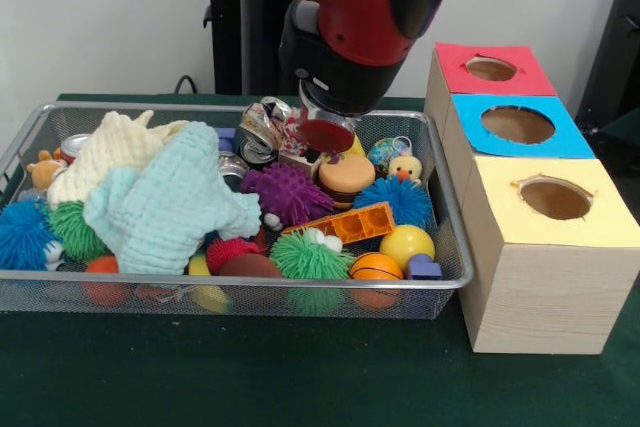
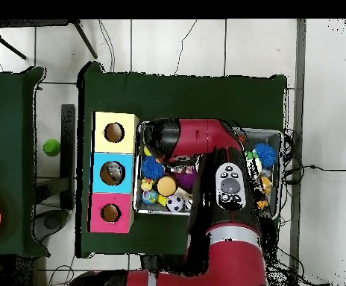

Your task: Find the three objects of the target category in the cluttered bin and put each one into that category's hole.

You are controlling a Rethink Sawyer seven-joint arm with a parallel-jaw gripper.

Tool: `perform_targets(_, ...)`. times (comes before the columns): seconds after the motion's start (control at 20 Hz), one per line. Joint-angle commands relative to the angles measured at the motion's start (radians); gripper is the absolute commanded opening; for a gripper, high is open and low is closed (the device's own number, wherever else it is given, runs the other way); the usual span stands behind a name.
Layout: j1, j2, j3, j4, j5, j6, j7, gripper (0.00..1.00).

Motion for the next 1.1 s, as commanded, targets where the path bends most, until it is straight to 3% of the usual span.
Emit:
perform_targets(0.05,-0.086,-0.049,0.126,0.127,0.103,-0.148,0.183,0.0)
perform_targets(0.25,-0.119,-0.058,0.15,0.172,0.134,-0.192,0.172,0.0)
perform_targets(0.55,-0.126,-0.049,0.139,0.18,0.117,-0.202,0.172,0.0)
perform_targets(0.6,-0.124,-0.046,0.143,0.178,0.12,-0.201,0.176,1.0)
perform_targets(1.1,-0.119,-0.03,0.153,0.159,0.141,-0.165,0.185,1.0)
